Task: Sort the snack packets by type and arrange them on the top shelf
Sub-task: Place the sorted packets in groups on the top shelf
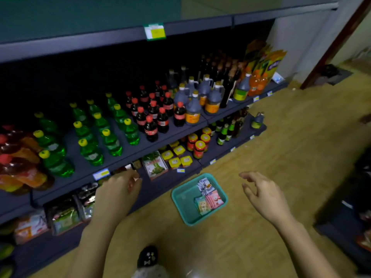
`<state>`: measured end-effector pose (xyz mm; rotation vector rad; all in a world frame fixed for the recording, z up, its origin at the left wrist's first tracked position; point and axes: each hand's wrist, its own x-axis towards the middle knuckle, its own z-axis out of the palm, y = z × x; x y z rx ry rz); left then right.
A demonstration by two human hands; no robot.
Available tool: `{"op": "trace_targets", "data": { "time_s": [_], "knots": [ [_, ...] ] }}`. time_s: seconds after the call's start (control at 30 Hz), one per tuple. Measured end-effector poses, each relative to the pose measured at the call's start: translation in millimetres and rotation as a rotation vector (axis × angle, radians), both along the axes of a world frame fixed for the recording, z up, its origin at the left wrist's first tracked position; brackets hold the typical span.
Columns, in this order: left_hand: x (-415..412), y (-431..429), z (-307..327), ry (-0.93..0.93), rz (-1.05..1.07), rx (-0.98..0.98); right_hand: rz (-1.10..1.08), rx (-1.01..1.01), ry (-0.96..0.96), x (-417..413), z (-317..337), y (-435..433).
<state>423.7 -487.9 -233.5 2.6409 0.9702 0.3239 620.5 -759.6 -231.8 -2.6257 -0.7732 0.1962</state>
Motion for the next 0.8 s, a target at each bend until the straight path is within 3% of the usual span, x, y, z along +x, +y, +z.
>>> {"op": "trace_targets", "data": {
  "time_s": [0.23, 0.43, 0.8],
  "knots": [
    [50.2, -43.7, -31.5, 0.086, 0.009, -0.076, -0.038, -0.019, 0.083, 54.4, -30.3, -43.5],
    [104.0, -53.9, -98.9, 0.227, 0.104, -0.18, 0.029, -0.074, 0.194, 124.6, -81.2, -38.8],
    [200.9, -61.7, -197.1, 0.279, 0.396, -0.406, 0.326, -0.204, 0.376, 242.7, -182.3, 23.9]
  ]
}}
